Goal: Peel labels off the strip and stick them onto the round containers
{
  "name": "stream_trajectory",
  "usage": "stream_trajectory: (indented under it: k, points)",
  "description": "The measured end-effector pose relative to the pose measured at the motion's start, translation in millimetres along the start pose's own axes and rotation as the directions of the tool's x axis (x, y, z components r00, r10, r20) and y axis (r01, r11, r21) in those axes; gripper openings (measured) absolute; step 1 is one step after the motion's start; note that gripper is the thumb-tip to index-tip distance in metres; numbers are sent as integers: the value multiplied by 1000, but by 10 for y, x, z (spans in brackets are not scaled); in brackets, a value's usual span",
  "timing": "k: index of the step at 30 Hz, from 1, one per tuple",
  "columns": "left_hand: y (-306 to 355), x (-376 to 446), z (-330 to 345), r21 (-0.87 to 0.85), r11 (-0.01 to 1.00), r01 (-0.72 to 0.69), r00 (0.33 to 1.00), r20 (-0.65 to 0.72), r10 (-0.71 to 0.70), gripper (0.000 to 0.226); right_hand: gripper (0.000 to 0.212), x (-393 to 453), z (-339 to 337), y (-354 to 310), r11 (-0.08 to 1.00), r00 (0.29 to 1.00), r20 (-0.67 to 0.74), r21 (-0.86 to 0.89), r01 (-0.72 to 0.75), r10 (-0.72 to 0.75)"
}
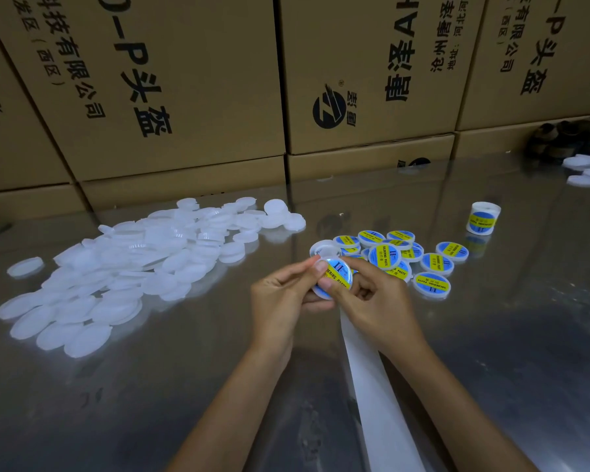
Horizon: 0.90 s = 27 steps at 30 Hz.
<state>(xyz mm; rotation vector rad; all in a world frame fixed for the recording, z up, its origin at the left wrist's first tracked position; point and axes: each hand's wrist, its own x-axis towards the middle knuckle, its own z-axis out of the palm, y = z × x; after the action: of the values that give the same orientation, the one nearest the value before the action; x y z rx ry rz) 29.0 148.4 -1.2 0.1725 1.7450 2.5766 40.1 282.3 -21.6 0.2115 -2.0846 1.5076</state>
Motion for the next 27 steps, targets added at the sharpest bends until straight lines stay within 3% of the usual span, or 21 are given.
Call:
stream_trajectory:
  k: [6,14,18,21,23,27]
  points:
    - [-23,-1,2,23,1000,-9,1000,11,9,19,25,-19,-24,35,1000,1000,-18,-3,21,-21]
    - [-53,14,42,181,979,-98,986,153,71,24,22,-21,-16,78,1000,999,-34,10,-27,28]
    - [-53,9,29,187,978,-93,993,83,79,16,22,-7,-27,38,994,999,11,98,-48,47]
    - [-44,20,5,159,984,-75,997,44,69,8,14,-28,-8,-20,988,991,125,140,-71,54]
    - [-33,25,-11,135,989,-63,998,6,63,9,28,-35,15,2,987,980,177,112,-112,91]
    - [-22,28,-26,155,987,-32,999,-29,37,17,14,-38,-1,11,984,989,123,143,-102,84]
